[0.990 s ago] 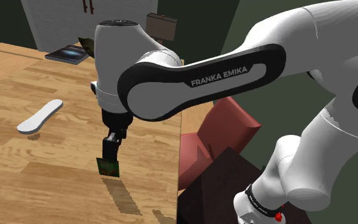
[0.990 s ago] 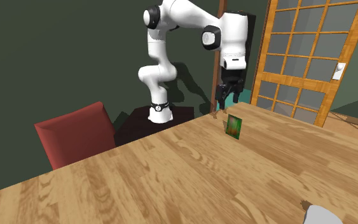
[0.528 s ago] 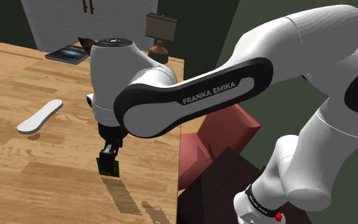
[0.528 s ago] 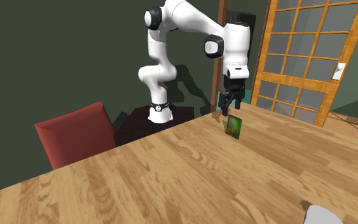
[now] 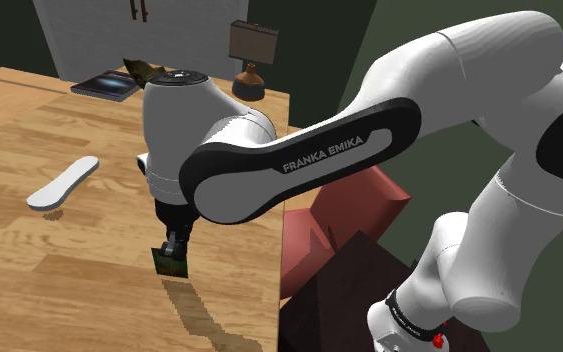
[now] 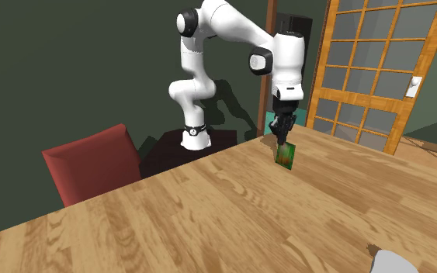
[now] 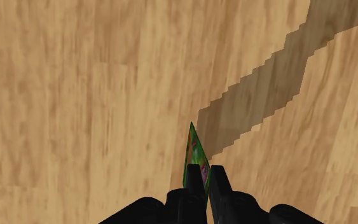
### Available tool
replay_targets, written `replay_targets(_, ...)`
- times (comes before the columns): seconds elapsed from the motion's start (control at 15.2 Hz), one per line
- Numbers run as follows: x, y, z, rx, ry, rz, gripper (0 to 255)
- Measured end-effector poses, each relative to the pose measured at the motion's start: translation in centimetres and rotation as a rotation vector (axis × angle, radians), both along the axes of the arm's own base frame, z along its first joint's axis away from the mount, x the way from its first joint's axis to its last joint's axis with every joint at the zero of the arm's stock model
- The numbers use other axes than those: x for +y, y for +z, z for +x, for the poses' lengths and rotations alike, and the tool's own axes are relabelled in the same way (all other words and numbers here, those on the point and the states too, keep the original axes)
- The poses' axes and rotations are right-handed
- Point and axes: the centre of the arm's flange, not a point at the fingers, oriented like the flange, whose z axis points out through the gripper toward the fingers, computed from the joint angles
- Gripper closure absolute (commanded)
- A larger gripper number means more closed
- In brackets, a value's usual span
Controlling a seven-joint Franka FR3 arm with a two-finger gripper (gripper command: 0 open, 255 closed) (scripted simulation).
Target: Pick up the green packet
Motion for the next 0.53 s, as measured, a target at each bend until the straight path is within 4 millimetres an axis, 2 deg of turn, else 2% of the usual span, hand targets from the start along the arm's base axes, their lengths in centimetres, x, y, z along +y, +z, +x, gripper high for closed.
replay_targets(0.33,0.0,0.0,0.0,0.000,0.000,0.000,255)
replay_targets(0.53,-0.1,1.0,0.0,0.000,0.000,0.000,255)
